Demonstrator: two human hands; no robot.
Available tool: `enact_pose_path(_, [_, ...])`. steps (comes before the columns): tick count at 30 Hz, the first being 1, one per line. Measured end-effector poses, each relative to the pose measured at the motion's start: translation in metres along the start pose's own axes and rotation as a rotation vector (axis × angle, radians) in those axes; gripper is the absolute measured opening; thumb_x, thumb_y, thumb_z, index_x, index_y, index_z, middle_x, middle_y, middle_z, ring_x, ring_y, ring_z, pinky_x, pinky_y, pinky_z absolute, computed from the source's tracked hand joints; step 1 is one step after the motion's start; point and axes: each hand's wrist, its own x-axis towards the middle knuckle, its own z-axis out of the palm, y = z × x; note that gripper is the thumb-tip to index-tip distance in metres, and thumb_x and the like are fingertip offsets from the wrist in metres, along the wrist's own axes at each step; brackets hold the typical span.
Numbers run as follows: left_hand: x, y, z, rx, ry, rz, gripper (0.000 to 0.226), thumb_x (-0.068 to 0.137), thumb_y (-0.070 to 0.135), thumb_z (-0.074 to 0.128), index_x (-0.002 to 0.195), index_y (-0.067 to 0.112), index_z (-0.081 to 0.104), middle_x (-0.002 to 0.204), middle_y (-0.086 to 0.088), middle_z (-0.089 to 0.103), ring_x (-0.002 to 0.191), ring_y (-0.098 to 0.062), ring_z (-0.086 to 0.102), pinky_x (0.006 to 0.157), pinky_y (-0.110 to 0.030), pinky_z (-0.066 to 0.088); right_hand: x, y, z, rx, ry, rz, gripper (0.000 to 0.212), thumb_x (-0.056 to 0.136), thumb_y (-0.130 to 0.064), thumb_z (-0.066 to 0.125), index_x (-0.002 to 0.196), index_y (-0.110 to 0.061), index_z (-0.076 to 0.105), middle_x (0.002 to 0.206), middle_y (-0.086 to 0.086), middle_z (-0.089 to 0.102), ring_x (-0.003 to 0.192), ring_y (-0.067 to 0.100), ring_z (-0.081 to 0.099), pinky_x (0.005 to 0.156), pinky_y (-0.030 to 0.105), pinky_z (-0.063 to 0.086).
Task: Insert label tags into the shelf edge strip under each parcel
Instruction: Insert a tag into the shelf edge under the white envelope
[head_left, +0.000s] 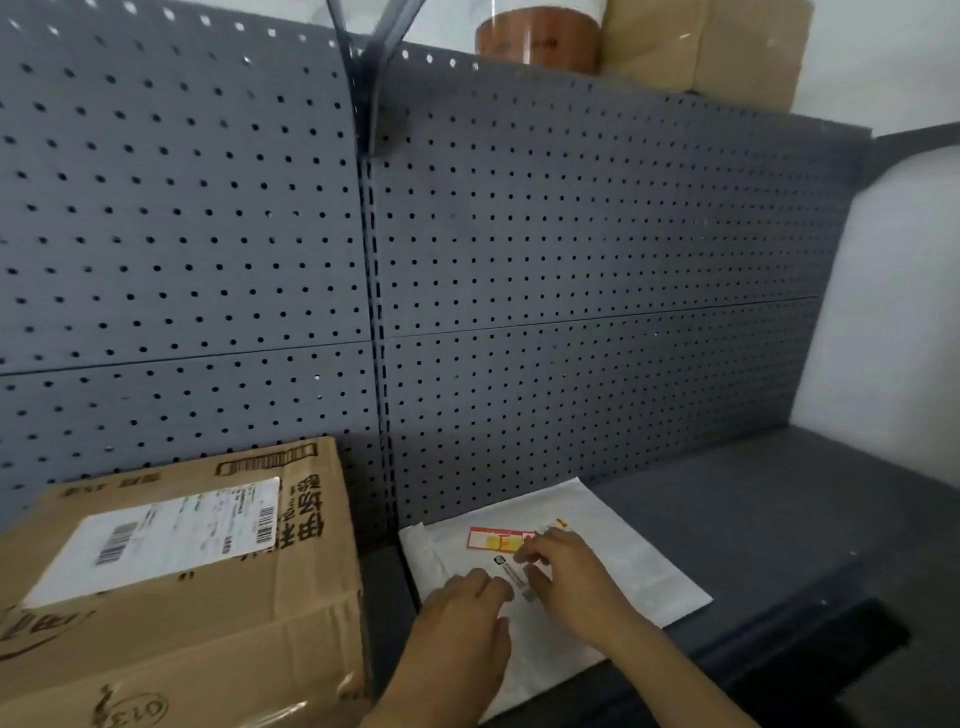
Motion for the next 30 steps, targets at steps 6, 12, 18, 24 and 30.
enact_pose_path(6, [0.031,-0.004,0.007,0.039,-0.103,-0.102,0.031,0.095,0.028,0.043,0.125,0.026,0.047,0.128,0.001,0.048,0.115,-0.018,0.045,0.098,-0.032,0.036,0.05,0.013,0.012,-0.066,-0.041,-0.014,0.024,0.091,-0.019,0.056,0.114,-0.02,0.063,0.114,0.001,0.06,0.106,0.016,0.049,0.092,0.025,0.041])
enact_pose_path(12, [0.042,-0.013,0.006,0.062,-0.214,-0.13,0.03,0.096,0.029,0.042,0.126,0.023,0.046,0.13,-0.002,0.046,0.118,-0.021,0.042,0.098,-0.034,0.034,0.074,0.013,0.023,-0.275,-0.233,0.032,0.037,0.093,-0.033,0.051,0.126,-0.015,0.054,0.125,0.006,0.049,0.115,0.023,0.041,0.097,0.032,0.037])
enact_pose_path(18, [0.048,-0.013,0.003,0.083,-0.285,-0.138,0.033,0.097,0.028,0.041,0.129,0.019,0.045,0.133,-0.005,0.044,0.121,-0.024,0.04,0.099,-0.035,0.032,0.081,0.01,0.023,-0.255,-0.196,0.031,0.026,0.09,-0.027,0.055,0.114,-0.018,0.061,0.116,0.005,0.056,0.107,0.021,0.048,0.091,0.029,0.039])
enact_pose_path(24, [0.043,-0.006,0.005,0.081,-0.347,-0.105,0.033,0.098,0.027,0.04,0.128,0.016,0.044,0.133,-0.007,0.042,0.12,-0.023,0.04,0.097,-0.035,0.031,0.068,0.011,0.008,-0.061,-0.084,-0.012,0.023,0.09,-0.008,0.051,0.097,-0.017,0.07,0.101,0.003,0.068,0.091,0.016,0.059,0.084,0.03,0.048])
enact_pose_path(30, [0.031,0.003,0.006,0.065,-0.325,-0.045,0.033,0.098,0.026,0.04,0.13,0.019,0.044,0.135,-0.004,0.043,0.121,-0.021,0.041,0.1,-0.033,0.029,0.036,0.014,-0.012,0.096,-0.005,0.046,0.02,0.091,-0.007,0.055,0.093,-0.02,0.07,0.094,-0.001,0.069,0.075,0.004,0.059,0.075,0.027,0.054])
